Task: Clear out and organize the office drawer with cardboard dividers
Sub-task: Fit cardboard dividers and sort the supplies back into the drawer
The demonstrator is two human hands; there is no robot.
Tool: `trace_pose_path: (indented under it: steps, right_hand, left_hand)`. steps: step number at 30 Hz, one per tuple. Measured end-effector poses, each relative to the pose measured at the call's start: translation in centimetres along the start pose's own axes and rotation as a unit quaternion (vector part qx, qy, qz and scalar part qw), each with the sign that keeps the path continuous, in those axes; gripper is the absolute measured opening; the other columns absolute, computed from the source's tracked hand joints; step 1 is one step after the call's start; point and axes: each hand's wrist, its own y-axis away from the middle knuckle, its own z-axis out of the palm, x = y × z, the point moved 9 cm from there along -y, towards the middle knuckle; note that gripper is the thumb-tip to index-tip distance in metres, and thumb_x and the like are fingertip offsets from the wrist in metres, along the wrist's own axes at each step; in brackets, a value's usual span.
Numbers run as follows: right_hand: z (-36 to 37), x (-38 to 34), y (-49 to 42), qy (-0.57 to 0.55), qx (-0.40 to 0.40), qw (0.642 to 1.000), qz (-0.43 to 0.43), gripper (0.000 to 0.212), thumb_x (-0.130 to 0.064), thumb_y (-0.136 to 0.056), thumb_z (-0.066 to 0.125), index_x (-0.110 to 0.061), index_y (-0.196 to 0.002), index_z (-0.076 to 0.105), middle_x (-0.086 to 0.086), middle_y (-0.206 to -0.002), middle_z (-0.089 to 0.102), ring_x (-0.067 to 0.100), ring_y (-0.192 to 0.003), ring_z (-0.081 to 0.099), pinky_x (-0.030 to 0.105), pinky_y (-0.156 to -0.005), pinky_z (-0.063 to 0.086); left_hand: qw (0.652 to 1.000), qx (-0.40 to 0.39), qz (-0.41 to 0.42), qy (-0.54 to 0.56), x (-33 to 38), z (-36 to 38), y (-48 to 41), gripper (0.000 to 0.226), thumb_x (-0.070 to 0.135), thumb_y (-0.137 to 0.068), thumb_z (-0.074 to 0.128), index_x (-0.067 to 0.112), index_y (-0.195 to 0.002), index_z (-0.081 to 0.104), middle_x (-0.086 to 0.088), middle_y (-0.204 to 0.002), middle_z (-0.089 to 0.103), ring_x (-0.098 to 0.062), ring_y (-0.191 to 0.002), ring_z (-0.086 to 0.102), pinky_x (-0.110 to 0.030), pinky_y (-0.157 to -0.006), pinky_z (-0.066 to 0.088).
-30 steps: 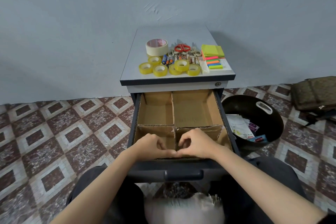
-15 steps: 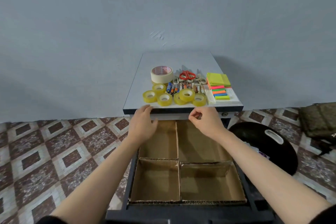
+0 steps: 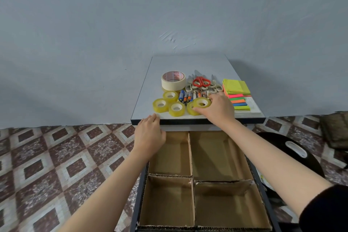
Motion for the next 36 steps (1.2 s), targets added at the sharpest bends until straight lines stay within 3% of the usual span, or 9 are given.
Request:
trace_pose_path:
  steps: [4,7,11,14,17,24,27,31,36]
  right_hand:
    - [0.1,-0.2,-0.2,0.005,0.000,1.000,0.001,0.054,-0.049,-0.077,0.070,-0.004,-0.106,0.062,0.007,-0.120,0.056,0.022,-0.108,0.052,0.027,-0.071,0.038]
    - [0.2,-0.1,-0.4,0.001,0.002,1.000,0.005,0.049,-0.047,-0.076,0.070,-0.005,-0.100,0.062,0.007,-0.116,0.057,0.021,-0.103,0.053,0.026,-0.068,0.036]
    - [0.0,0.1,-0.2,-0.024,0.012,1.000,0.002,0.049,-0.046,-0.076,0.070,-0.006,-0.102,0.062,0.006,-0.115,0.057,0.020,-0.102,0.053,0.026,-0.069,0.038]
    - [-0.7,0.1,0.4,-0.064,0.022,0.998,-0.016,0.053,-0.046,-0.076,0.071,-0.009,-0.113,0.060,0.003,-0.119,0.055,0.019,-0.107,0.053,0.028,-0.078,0.041]
    - [-1.4,0.4,1.8,-0.087,0.025,0.995,-0.027,0.054,-0.043,-0.074,0.072,-0.010,-0.115,0.060,0.002,-0.119,0.055,0.017,-0.108,0.052,0.027,-0.080,0.043]
    - [-1.0,2.3,6.1,-0.120,-0.014,0.992,-0.040,0.050,-0.035,-0.070,0.076,-0.012,-0.112,0.061,-0.005,-0.102,0.050,0.010,-0.091,0.051,0.024,-0.076,0.043]
    - [-0.6,4.4,7.8,-0.114,-0.033,0.993,-0.012,0.046,-0.033,-0.068,0.078,-0.013,-0.107,0.061,-0.005,-0.099,0.049,0.009,-0.087,0.050,0.021,-0.070,0.039]
    - [0.2,7.4,9.4,-0.089,-0.068,0.994,0.015,0.049,-0.033,-0.069,0.078,-0.013,-0.109,0.059,-0.004,-0.099,0.047,0.010,-0.087,0.049,0.020,-0.070,0.039]
    - [1.5,10.8,10.7,-0.079,-0.119,0.988,0.049,0.052,-0.030,-0.067,0.079,-0.012,-0.110,0.055,0.001,-0.103,0.051,0.014,-0.091,0.050,0.023,-0.072,0.040]
  left_hand:
    - [0.998,-0.012,-0.051,0.040,-1.1,-0.5,-1.1,0.031,0.020,-0.089,0.048,0.006,-0.114,0.060,-0.007,-0.111,0.063,-0.022,-0.098,0.058,-0.026,-0.074,0.041]
    - [0.978,-0.004,-0.133,0.159,-3.1,-1.3,-2.9,0.036,0.018,-0.086,0.055,0.005,-0.120,0.053,-0.010,-0.123,0.052,-0.025,-0.111,0.050,-0.031,-0.087,0.040]
    - [0.967,-0.056,-0.113,0.223,-2.9,-0.5,-5.9,0.059,0.015,-0.084,0.063,0.007,-0.135,0.035,-0.014,-0.139,0.037,-0.027,-0.127,0.040,-0.030,-0.096,0.034]
    - [0.968,-0.125,-0.085,0.199,-2.4,0.9,-7.0,0.072,0.011,-0.083,0.064,0.012,-0.143,0.024,-0.014,-0.144,0.036,-0.028,-0.130,0.038,-0.032,-0.100,0.033]
    - [0.970,-0.147,-0.066,0.182,-2.0,1.5,-7.4,0.072,0.014,-0.084,0.064,0.015,-0.144,0.024,-0.010,-0.145,0.040,-0.028,-0.129,0.041,-0.034,-0.102,0.034]
    - [0.976,-0.095,-0.110,0.162,-3.4,0.6,-5.7,0.070,0.023,-0.081,0.068,0.011,-0.140,0.032,-0.013,-0.132,0.051,-0.030,-0.122,0.044,-0.037,-0.095,0.038]
    - [0.972,-0.077,-0.128,0.179,-3.7,-0.9,-3.3,0.068,0.028,-0.078,0.071,0.013,-0.136,0.038,-0.008,-0.120,0.056,-0.027,-0.109,0.052,-0.036,-0.087,0.043]
    - [0.964,-0.097,-0.069,0.237,-0.8,-1.9,0.2,0.063,0.025,-0.075,0.075,0.017,-0.130,0.046,0.000,-0.105,0.059,-0.017,-0.092,0.055,-0.029,-0.079,0.046]
    - [0.963,-0.165,0.030,0.211,4.5,0.0,3.1,0.060,0.024,-0.072,0.076,0.019,-0.127,0.053,0.005,-0.111,0.055,-0.008,-0.098,0.051,-0.017,-0.082,0.039]
